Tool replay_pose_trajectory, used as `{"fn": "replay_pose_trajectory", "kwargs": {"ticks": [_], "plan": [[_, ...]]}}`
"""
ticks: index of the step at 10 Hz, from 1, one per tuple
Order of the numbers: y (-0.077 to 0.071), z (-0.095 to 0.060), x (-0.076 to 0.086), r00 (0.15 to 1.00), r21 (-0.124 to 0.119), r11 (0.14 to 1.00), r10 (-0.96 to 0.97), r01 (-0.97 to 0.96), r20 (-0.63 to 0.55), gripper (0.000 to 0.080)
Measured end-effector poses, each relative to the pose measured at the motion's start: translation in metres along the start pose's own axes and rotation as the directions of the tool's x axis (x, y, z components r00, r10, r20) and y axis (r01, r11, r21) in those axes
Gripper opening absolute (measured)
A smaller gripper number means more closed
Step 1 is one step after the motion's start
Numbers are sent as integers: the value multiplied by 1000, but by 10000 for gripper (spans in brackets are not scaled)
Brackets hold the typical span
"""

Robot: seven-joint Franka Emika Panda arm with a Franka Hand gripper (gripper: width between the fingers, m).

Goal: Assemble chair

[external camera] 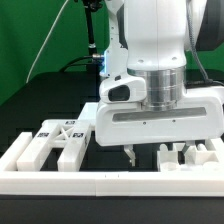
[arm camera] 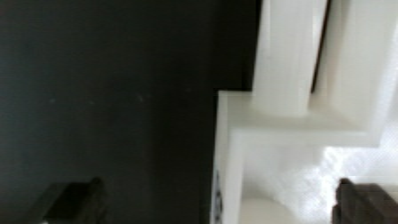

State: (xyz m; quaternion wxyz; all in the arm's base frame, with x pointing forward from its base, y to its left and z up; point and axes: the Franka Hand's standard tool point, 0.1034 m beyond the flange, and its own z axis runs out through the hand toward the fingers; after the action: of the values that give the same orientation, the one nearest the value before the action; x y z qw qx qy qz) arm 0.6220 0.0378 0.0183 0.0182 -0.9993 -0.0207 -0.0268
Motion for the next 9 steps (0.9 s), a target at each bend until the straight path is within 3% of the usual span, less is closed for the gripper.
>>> {"fn": "replay_pose_trajectory", "kwargs": {"ticks": [6, 7, 9], "plan": [[0, -1, 0, 1000, 1, 1000, 1, -1, 0, 649], [0, -15, -3, 1000, 5, 1000, 6, -6, 18, 649], [-5, -42, -28, 996, 15, 1000, 1, -3, 86, 649]]}}
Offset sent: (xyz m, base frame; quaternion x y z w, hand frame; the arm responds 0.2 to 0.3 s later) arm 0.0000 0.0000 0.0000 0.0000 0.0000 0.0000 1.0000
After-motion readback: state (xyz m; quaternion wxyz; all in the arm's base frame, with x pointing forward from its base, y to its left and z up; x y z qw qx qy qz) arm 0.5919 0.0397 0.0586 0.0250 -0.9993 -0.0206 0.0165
